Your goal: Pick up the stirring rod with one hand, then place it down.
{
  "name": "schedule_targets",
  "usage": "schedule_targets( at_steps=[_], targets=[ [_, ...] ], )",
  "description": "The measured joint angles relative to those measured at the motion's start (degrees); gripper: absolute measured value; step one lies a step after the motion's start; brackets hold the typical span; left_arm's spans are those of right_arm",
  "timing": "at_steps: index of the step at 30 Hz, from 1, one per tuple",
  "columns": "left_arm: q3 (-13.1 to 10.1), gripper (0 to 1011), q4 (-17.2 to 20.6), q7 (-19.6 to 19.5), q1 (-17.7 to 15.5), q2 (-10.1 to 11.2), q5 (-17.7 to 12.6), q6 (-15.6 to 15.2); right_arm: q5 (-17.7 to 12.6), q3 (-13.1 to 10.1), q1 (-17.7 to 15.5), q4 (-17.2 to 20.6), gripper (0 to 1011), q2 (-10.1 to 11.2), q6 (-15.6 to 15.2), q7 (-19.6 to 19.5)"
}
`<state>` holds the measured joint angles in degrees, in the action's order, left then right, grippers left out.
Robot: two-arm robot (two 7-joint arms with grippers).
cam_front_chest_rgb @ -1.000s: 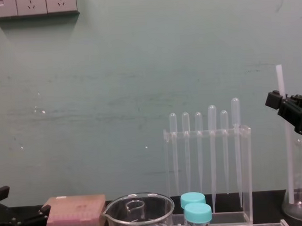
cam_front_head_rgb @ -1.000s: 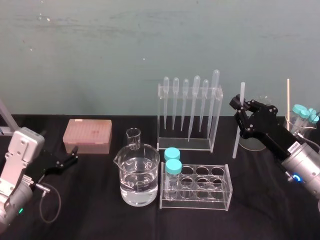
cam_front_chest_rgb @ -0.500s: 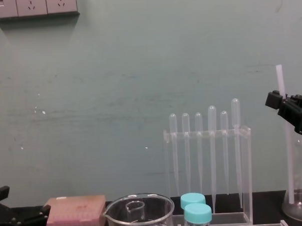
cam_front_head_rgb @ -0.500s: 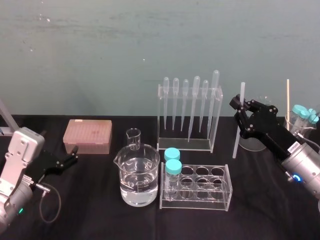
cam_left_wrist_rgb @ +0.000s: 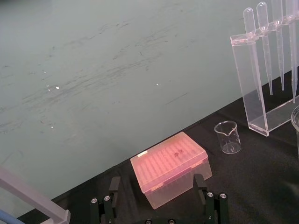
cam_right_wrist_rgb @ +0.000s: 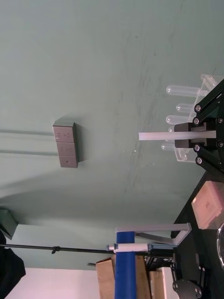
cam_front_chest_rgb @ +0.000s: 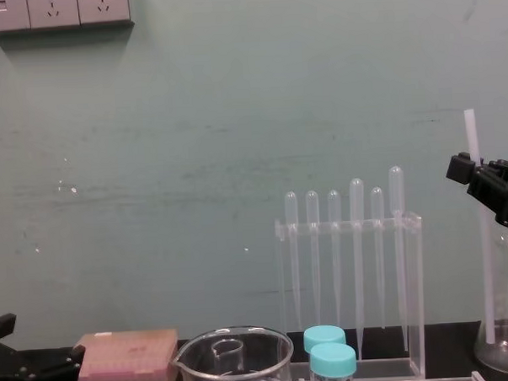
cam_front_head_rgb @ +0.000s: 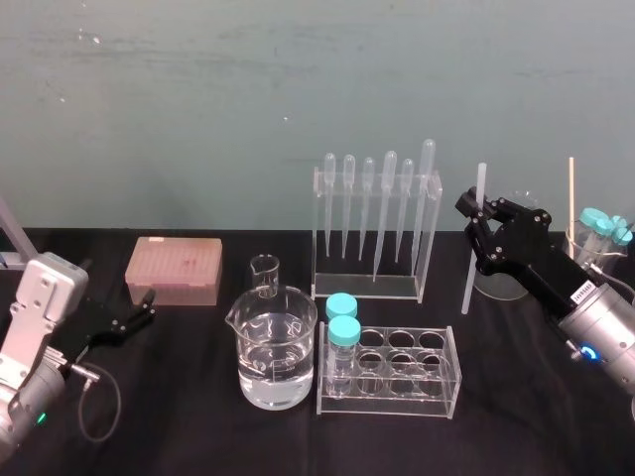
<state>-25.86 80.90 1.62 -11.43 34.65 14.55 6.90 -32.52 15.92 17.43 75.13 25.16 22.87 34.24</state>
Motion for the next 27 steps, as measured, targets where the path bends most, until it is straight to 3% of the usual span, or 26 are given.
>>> schedule_targets(
  at_steps=[10,27],
  targets=[
    [0.0,1000,0.0,0.0,0.0,0.0,0.0,0.0,0.1,0.0,0.0,0.1,75,0.0,-0.3,0.4],
    [0.0,1000,0.0,0.0,0.0,0.0,0.0,0.0,-1.4,1.0,-1.6,4.0,75,2.6,-4.0,7.9]
  ],
)
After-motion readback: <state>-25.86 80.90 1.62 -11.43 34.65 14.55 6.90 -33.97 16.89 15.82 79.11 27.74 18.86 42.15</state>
